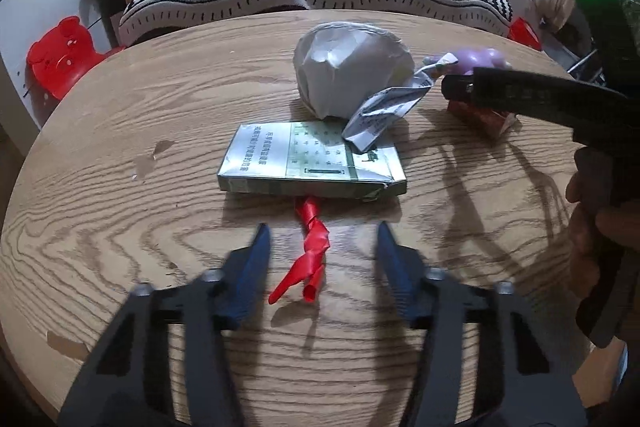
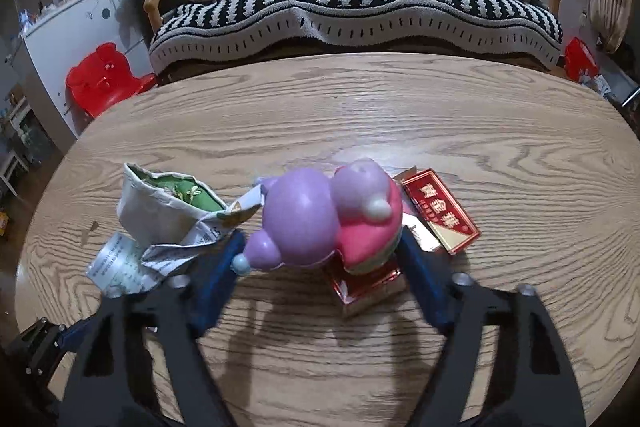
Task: Collect trash
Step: 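Grasp the red ribbon with the left tool while the right tool grasps the purple toy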
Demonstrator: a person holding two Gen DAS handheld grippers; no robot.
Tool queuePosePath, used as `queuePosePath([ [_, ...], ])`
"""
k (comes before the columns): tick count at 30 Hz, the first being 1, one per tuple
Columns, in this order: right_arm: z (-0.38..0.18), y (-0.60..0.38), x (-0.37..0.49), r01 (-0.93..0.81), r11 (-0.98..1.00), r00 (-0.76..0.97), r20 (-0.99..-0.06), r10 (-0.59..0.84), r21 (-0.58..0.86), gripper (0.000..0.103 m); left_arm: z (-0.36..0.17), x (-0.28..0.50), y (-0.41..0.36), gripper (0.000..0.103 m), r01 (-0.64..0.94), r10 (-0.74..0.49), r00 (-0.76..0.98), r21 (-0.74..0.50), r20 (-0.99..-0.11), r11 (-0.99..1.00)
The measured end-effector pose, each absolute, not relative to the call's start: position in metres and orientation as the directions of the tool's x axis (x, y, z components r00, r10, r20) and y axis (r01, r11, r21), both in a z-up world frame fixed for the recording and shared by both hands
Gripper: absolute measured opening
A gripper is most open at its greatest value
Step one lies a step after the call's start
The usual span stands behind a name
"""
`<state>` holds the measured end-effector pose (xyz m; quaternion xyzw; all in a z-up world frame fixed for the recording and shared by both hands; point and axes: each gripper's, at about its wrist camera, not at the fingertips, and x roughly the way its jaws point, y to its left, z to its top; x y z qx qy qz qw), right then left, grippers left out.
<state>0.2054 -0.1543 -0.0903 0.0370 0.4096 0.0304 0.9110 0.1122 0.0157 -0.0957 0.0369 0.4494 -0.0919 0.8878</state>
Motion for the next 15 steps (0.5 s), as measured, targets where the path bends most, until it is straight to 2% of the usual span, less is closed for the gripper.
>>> queuePosePath([
  [1,-0.090,-0.153,0.205,-0.028,0.996,0.666,-0.742,0.082,0.085,0.063,-0.095,0.111,0.014,0.027,0.203,-0.128,0.577,-0.011,-0.807,0.979],
  [3,-0.089,-0.153,0.203,-0.031,0.996,0.668,-0.739,0.083,0.084,0.057,-0.094,0.110,0.014,0.016,0.207,-0.130,0.569,-0.012,-0.812,0.978],
  [4,-0.087,-0.155,0.201,-0.028,0.996,0.672,-0.736,0.082,0.085,0.053,-0.091,0.108,0.014,0.014,0.204,-0.129,0.566,-0.013,-0.814,0.979],
  [9,-0.074,-0.161,0.185,-0.022,0.997,0.700,-0.710,0.069,0.075,0.048,-0.070,0.102,0.020,0.010,0.196,-0.145,0.595,-0.032,-0.791,0.980],
  [15,-0.048,-0.167,0.156,-0.035,0.996,0.729,-0.680,0.083,0.084,0.047,-0.038,0.088,0.023,0.010,0.199,-0.175,0.644,-0.058,-0.745,0.978],
])
